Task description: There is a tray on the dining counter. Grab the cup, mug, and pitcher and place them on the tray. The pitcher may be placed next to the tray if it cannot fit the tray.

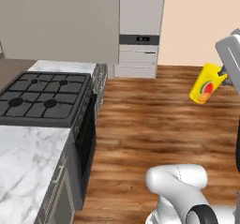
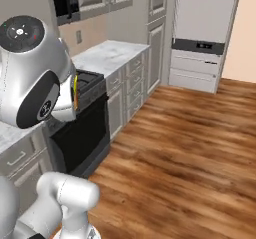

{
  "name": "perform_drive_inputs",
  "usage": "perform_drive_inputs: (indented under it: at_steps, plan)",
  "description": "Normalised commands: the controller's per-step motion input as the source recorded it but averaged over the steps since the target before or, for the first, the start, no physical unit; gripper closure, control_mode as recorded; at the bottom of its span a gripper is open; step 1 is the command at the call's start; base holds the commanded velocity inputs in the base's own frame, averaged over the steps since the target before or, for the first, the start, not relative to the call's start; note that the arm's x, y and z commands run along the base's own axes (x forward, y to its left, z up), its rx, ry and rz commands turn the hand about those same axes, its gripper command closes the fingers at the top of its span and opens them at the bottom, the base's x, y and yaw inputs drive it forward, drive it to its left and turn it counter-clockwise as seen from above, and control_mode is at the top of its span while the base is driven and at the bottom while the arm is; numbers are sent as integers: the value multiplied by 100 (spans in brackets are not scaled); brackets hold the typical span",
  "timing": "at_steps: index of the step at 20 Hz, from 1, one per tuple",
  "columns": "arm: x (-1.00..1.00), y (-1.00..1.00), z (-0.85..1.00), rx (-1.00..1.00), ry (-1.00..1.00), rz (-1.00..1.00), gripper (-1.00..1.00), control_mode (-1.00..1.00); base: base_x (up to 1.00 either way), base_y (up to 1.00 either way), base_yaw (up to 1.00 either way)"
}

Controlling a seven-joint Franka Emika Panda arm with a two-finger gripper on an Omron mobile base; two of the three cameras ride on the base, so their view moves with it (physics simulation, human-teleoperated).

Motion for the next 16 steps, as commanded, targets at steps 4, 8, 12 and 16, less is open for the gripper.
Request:
perform_drive_inputs:
  at_steps: [4,8,12,16]
  plan:
    - [0,0,0,0,0,0,100,100,-23,0,-58]
    - [0,0,0,0,0,0,100,100,-16,0,-58]
    - [0,0,0,0,0,0,100,100,-1,0,-55]
    - [0,0,0,0,0,0,100,100,0,0,-56]
